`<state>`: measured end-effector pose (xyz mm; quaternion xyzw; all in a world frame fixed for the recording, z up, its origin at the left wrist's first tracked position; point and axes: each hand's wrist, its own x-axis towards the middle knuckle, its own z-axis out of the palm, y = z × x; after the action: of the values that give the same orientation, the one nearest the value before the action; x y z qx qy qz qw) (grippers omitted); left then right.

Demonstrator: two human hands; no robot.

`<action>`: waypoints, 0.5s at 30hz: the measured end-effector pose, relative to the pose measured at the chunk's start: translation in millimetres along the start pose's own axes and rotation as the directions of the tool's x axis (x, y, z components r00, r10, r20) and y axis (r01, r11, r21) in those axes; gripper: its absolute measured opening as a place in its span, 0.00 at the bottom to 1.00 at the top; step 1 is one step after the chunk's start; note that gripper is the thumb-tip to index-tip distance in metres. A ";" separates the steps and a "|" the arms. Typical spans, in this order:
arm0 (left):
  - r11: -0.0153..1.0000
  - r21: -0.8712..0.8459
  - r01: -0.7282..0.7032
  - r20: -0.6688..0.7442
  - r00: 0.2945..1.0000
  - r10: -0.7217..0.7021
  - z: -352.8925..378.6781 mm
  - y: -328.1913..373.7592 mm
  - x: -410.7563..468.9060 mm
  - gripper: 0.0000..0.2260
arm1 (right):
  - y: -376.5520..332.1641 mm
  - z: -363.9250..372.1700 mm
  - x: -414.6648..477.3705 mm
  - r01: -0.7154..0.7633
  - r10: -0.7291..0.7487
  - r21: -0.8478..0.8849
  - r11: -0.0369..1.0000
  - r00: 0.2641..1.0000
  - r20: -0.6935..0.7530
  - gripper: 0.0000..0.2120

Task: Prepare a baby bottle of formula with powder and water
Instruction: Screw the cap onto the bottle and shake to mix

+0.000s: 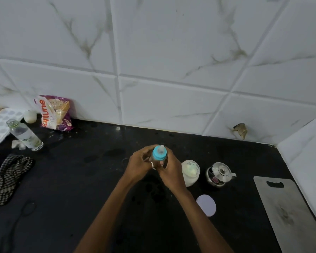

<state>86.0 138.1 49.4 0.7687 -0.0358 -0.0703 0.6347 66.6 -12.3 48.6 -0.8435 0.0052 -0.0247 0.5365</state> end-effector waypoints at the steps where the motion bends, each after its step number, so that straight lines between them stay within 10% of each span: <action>1: 1.000 0.001 0.019 -0.008 1.000 -0.019 3.1 -7.2 -0.4 0.27 | 8.1 2.1 0.4 -0.012 0.012 0.003 1.000 1.000 0.011 0.26; 15: 0.971 -0.064 0.231 -0.042 0.971 -0.234 31.3 -81.1 -8.3 0.28 | 75.6 22.1 -6.5 -0.132 0.135 -0.030 0.991 0.981 0.137 0.22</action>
<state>70.2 124.5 -35.4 0.7501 0.0721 -0.1264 0.6452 62.5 -24.2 -29.4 -0.8466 0.0248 0.0703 0.5270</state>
